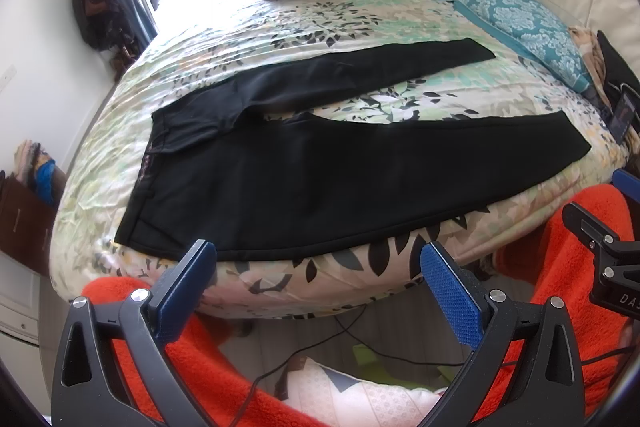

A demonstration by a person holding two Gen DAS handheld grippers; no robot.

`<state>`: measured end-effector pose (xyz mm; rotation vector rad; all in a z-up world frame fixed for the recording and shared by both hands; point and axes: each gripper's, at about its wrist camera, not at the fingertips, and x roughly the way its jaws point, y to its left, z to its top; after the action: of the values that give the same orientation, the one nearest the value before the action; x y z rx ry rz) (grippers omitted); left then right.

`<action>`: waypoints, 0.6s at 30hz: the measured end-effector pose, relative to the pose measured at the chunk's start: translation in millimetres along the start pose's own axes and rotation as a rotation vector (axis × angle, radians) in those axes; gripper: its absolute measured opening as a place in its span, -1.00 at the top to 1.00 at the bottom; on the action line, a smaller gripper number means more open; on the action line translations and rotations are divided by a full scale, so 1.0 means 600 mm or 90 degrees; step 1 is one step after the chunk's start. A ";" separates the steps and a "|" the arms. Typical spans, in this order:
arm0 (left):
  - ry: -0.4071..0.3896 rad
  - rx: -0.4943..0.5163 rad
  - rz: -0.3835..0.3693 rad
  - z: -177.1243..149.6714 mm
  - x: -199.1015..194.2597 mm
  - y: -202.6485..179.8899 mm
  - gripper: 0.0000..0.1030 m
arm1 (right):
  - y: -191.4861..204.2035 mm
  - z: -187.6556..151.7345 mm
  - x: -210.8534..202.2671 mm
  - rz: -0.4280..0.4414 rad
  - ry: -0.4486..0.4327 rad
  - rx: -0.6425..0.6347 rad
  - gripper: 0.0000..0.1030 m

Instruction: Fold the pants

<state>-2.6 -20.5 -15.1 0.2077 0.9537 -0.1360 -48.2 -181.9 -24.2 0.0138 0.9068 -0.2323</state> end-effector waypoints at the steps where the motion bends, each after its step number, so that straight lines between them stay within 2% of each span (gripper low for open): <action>1: 0.000 0.000 0.000 0.000 0.000 0.000 -0.99 | 0.000 0.000 0.000 0.000 0.000 0.000 -1.00; 18: 0.000 0.000 0.001 -0.001 -0.001 -0.002 -0.99 | -0.001 -0.003 0.000 0.002 0.001 0.001 -1.00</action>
<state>-3.5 -21.5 -15.2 0.2078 0.9534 -0.1350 -49.4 -182.3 -25.2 0.0165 0.9086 -0.2308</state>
